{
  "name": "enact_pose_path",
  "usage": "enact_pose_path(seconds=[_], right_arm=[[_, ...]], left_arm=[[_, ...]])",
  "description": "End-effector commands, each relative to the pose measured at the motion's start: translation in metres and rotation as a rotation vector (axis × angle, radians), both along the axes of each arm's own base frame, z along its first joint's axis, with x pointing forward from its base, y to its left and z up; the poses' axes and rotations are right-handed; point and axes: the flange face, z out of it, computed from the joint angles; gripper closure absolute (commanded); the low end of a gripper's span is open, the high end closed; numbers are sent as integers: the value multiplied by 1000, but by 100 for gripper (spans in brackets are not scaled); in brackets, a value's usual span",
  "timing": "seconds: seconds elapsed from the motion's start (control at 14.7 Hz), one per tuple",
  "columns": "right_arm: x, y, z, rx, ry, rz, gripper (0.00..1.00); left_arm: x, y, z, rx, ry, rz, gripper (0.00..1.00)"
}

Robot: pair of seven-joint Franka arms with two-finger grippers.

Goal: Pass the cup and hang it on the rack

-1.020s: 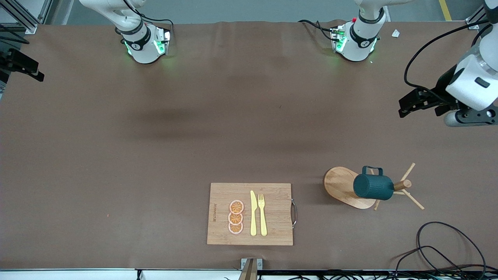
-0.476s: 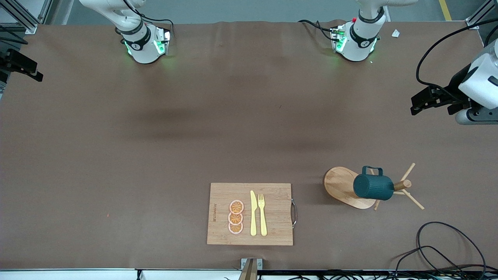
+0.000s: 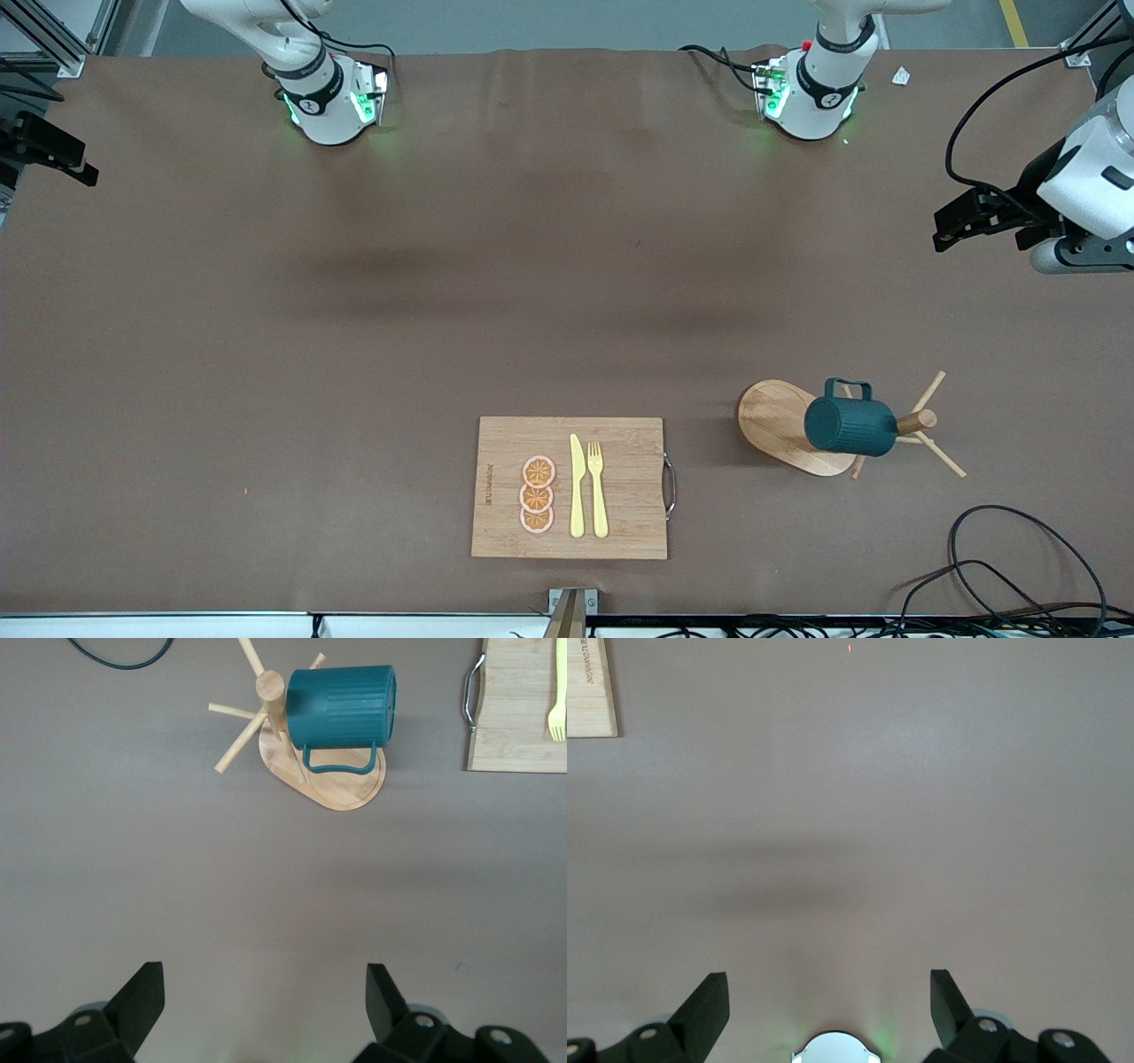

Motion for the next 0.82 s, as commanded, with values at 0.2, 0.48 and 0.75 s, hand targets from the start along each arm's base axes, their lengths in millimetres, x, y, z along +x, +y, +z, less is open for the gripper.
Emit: enact_pose_path(seconds=[0.2, 0.48, 0.75], right_arm=[[-5, -2, -2, 9, 0, -8, 0], [-5, -1, -2, 9, 1, -8, 0], [-5, -2, -2, 8, 2, -8, 0]], left_arm=[[7, 13, 6, 1, -49, 11, 0], [9, 15, 7, 7, -68, 13, 0], [9, 13, 8, 6, -70, 14, 0]])
